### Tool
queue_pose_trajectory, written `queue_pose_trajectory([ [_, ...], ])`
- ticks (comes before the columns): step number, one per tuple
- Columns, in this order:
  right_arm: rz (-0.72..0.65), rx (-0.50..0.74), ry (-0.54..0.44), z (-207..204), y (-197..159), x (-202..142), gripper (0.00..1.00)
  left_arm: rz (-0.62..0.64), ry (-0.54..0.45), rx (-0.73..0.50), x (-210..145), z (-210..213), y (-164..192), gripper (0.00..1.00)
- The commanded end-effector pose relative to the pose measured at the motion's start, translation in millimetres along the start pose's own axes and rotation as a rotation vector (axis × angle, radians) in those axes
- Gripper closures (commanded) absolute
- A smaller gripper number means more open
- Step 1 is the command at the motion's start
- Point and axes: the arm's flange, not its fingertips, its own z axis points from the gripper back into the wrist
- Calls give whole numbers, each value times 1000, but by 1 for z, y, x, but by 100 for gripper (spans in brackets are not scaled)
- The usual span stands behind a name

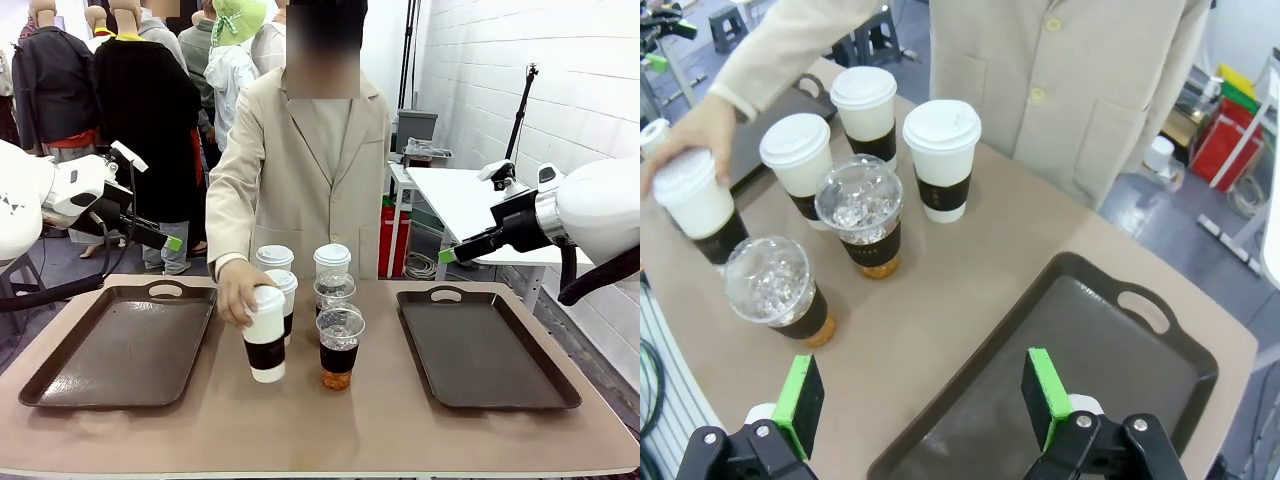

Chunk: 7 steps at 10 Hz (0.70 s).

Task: Distribute the coffee onto the tray.
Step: Pick up one iced Americano and place it on the right Handle tray.

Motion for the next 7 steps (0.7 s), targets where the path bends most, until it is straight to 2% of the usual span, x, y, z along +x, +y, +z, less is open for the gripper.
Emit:
queue_pose_trajectory([
  [1,60,82,-8,-9,5,-12,0,3,0,-4,-1,0,0,0],
  [4,116,191,-8,-23,11,-26,0,3,0,-4,-1,0,0,0],
  [7,285,321,-83,-43,17,-43,0,3,0,-4,-1,0,0,0],
])
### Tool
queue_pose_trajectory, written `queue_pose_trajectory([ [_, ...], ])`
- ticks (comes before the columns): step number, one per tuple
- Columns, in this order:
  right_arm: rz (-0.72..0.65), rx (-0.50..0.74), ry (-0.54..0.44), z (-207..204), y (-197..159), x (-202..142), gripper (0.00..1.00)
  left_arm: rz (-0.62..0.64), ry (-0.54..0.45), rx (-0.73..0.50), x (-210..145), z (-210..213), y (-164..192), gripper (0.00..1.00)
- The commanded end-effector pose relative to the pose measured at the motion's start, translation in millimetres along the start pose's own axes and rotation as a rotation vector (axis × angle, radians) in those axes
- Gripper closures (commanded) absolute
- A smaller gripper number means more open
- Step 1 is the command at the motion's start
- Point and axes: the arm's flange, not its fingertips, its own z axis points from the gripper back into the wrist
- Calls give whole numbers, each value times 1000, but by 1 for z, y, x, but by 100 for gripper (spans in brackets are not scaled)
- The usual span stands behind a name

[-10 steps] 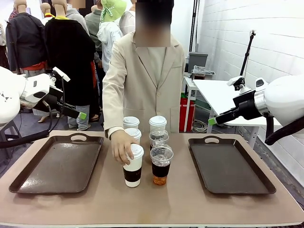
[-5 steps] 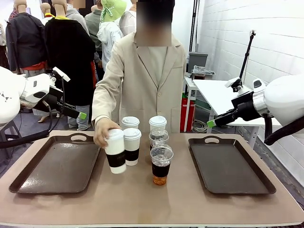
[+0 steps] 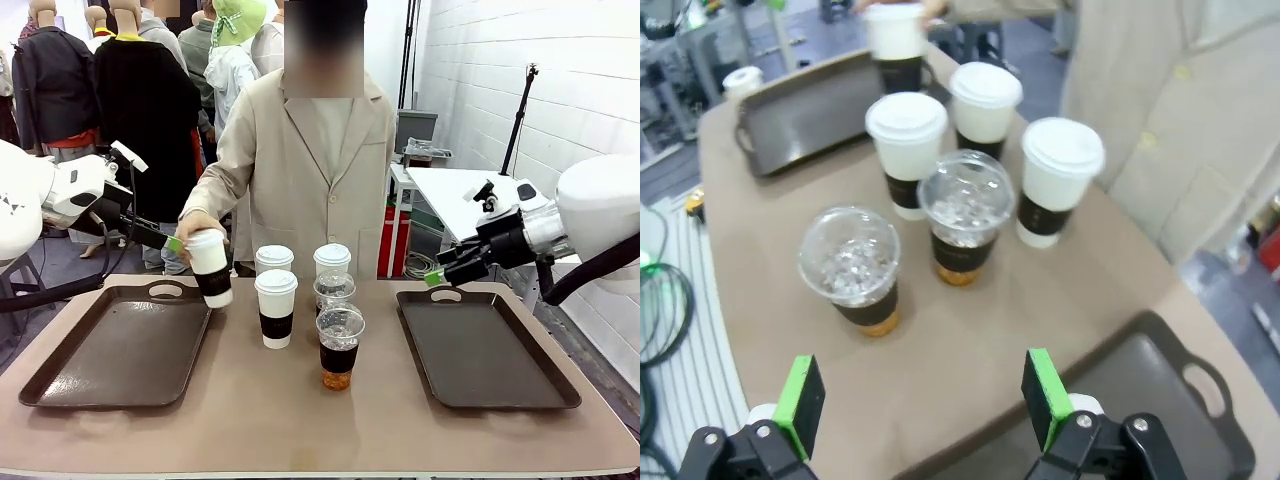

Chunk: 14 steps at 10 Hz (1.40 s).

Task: Distribute the coffee onto the tray.
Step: Pick up one iced Americano and place it on the right Handle tray.

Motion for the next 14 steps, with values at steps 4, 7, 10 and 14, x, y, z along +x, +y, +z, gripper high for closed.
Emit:
queue_pose_trajectory([
  [4,126,174,-81,-31,11,-42,0,3,1,-4,-1,0,0,0],
  [7,121,149,-81,-25,4,-23,0,3,1,-4,-1,0,0,0],
  [10,121,149,-81,-25,4,-23,0,3,1,-4,-1,0,0,0],
  [14,101,146,-50,-21,8,-23,0,3,1,-4,-1,0,0,0],
])
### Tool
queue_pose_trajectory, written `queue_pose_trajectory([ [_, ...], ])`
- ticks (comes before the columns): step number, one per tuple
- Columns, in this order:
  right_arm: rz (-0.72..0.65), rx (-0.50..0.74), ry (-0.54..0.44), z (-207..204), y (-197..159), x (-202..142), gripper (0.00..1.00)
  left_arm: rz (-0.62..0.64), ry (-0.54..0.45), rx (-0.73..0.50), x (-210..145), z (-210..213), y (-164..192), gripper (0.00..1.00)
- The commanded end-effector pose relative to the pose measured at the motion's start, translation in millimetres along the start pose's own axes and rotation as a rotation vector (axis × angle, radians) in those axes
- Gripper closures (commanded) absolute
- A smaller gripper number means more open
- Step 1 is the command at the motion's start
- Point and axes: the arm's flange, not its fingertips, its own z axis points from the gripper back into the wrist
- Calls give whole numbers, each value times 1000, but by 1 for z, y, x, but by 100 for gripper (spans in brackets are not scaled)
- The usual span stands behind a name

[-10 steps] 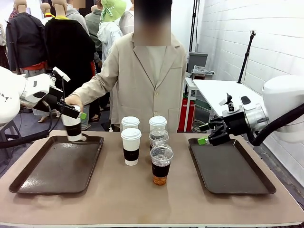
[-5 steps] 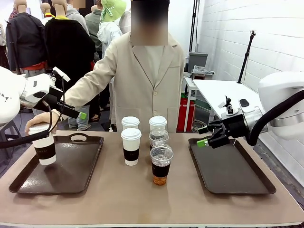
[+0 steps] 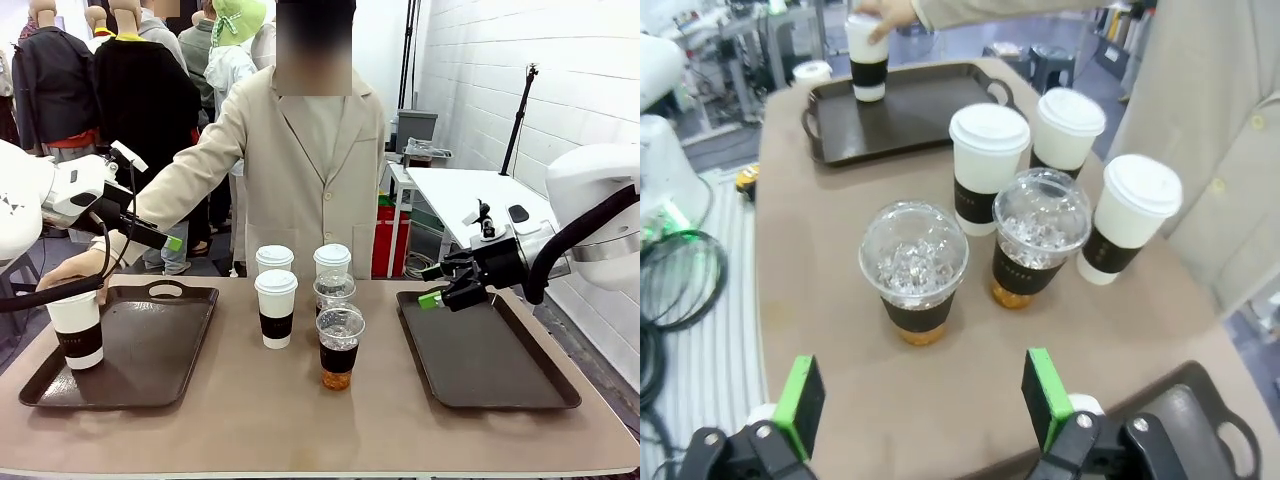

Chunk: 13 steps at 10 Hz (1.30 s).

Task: Distribute the coffee onto the tray.
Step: Pick up one iced Americano and place it on the right Handle tray.

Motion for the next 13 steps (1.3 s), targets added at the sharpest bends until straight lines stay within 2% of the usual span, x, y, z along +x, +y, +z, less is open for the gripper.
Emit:
queue_pose_trajectory([
  [1,4,25,-25,-16,-10,-10,0,4,1,-4,-1,0,0,0],
  [4,17,86,-92,-51,-18,-49,0,4,1,-4,-1,0,0,0],
  [8,20,105,-187,-76,-16,-84,0,4,1,-4,-1,0,0,0],
  [10,33,134,-199,-87,-15,-93,0,4,1,-4,-1,0,0,0],
  [13,15,143,-164,-82,-14,-91,0,4,1,-4,-1,0,0,0],
])
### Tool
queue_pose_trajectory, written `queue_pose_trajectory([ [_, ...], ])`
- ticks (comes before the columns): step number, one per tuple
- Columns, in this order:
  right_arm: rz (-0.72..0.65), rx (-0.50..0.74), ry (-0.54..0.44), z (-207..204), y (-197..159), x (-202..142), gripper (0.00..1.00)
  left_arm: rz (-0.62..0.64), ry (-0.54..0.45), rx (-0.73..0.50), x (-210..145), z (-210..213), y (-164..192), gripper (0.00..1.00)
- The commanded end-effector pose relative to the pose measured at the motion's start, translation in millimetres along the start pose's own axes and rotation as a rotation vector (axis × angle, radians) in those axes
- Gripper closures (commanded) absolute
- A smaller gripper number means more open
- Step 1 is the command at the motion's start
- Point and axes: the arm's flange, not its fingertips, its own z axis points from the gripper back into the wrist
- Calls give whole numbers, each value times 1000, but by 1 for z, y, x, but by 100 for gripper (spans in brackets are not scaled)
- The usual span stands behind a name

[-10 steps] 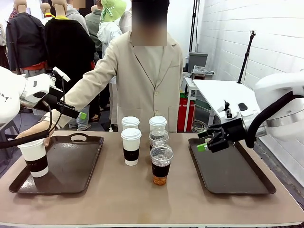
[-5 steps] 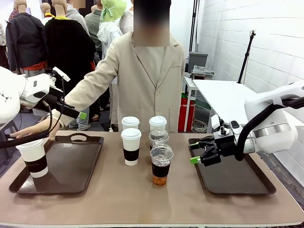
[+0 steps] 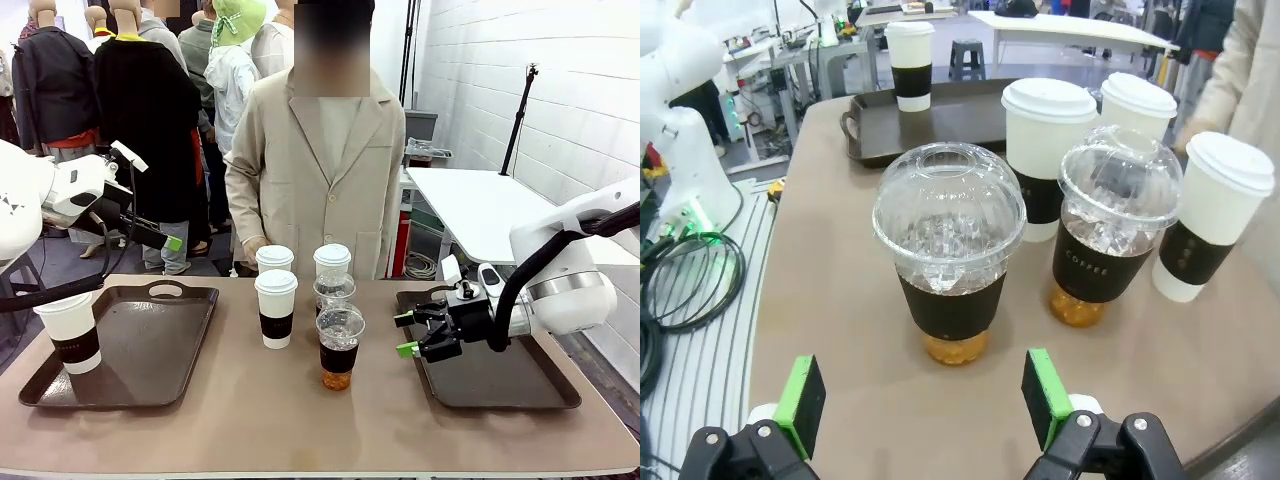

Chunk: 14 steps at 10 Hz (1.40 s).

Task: Distribute the coffee onto the tray.
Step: Pick up one iced Americano and place it on the right Handle tray.

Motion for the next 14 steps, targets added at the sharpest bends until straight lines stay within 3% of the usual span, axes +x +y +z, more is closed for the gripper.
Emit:
queue_pose_trajectory([
  [1,5,-4,-3,1,0,3,0,4,1,-4,-1,0,1,0],
  [6,3,-5,1,2,-1,1,0,4,1,-4,-1,0,1,0],
  [14,35,19,-136,-52,-42,-46,0,4,1,-4,-1,0,1,0],
])
